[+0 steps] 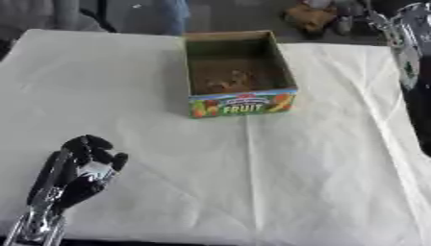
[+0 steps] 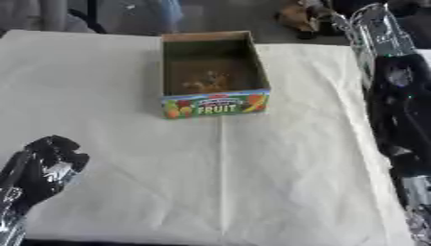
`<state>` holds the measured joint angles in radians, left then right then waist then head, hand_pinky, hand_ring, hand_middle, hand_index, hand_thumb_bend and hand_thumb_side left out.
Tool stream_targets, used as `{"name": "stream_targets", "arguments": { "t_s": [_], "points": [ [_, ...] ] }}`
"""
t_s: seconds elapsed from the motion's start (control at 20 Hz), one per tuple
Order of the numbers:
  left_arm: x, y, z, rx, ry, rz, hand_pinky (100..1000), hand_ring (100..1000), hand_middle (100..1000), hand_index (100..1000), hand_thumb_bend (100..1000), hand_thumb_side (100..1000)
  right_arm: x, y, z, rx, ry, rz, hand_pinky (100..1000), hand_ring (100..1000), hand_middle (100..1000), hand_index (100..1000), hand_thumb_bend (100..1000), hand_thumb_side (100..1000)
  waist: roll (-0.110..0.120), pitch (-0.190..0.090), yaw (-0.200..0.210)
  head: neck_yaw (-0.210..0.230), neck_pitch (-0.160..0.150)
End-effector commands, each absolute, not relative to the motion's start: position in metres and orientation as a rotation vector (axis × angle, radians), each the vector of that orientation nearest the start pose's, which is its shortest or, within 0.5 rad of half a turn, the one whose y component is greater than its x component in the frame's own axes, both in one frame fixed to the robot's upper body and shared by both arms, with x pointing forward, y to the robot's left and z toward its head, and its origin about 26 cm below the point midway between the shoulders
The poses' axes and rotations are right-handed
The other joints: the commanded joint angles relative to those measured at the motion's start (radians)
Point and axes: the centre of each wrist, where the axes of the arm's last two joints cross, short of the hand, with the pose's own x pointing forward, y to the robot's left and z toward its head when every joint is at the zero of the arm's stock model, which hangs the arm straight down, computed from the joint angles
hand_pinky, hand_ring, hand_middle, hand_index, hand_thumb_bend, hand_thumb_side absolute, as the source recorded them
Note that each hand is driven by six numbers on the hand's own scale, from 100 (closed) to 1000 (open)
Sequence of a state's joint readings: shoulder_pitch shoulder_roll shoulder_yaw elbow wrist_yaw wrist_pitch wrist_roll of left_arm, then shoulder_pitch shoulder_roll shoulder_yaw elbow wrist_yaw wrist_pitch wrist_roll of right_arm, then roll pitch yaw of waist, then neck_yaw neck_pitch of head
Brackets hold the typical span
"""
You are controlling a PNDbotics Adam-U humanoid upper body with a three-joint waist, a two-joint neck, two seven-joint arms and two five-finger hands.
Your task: Pick up objects on the table and place them in the box.
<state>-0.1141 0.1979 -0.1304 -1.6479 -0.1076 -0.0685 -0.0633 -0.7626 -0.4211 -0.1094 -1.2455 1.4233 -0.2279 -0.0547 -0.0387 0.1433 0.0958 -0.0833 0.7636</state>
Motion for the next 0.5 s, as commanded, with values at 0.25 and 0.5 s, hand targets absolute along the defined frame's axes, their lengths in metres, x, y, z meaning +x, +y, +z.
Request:
{"name": "stream_targets", "arguments": {
  "t_s": [0.25,0.5],
  "points": [
    [0.304,0.251,0.052,0.116,-1.821,-0.429,572,528,561,579,601,406,0.401,-0.308,0.196,-1.649,-1.827,0.954,874,896,882,1000,100,100,-0.004,0.003,-0.038,0.027,-0.009],
    [0.303,0.250,0.050,0.113,-1.812,-0.436,571,528,561,579,599,404,0.348,-0.317,0.138,-1.328,-1.850,0.689,843,876,864,1000,100,100,-0.008,-0.008,-0.046,0.021,0.004]
  ]
}}
